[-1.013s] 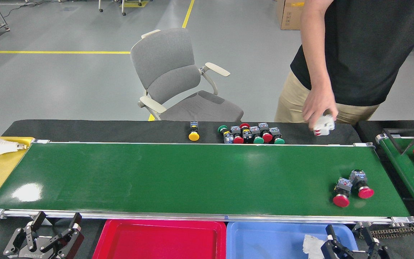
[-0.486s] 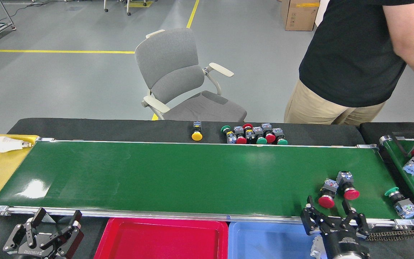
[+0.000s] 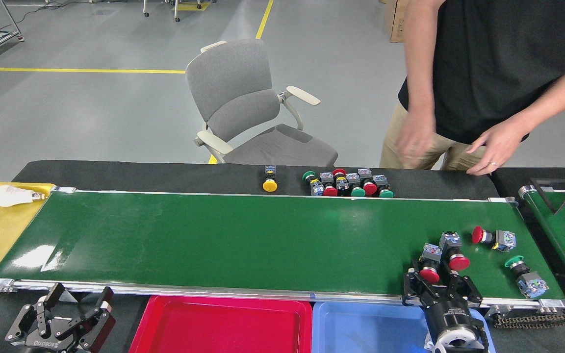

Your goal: Pick switch part from conveyor to tray

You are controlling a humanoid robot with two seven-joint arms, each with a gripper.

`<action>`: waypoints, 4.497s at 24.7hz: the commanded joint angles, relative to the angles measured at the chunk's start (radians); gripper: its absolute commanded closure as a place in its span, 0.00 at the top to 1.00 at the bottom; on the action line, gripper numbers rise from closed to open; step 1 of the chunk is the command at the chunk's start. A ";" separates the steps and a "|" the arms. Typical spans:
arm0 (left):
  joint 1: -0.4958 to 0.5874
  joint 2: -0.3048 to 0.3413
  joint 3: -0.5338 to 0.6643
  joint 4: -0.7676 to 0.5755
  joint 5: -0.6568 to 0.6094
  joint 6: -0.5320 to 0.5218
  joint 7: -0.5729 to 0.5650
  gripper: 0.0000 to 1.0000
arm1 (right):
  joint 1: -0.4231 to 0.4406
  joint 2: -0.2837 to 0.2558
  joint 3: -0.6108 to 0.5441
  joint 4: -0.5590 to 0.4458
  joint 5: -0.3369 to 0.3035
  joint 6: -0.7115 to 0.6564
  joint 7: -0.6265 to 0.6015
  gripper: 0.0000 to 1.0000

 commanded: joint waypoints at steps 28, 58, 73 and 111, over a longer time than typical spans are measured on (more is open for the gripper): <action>-0.024 0.009 0.015 -0.002 -0.002 -0.001 0.004 1.00 | 0.203 0.045 0.075 -0.283 -0.009 -0.302 -0.138 1.00; -0.051 0.008 -0.002 -0.001 -0.033 -0.004 0.002 1.00 | -0.220 0.160 0.265 0.184 0.103 0.064 0.010 0.41; -0.051 0.005 -0.001 0.001 -0.035 -0.004 0.002 1.00 | -0.062 -0.036 0.667 -0.131 0.110 -0.060 -0.135 0.75; -0.041 -0.006 -0.048 -0.010 -0.041 -0.004 -0.001 1.00 | 0.019 -0.022 0.166 -0.016 -0.003 0.274 -0.244 1.00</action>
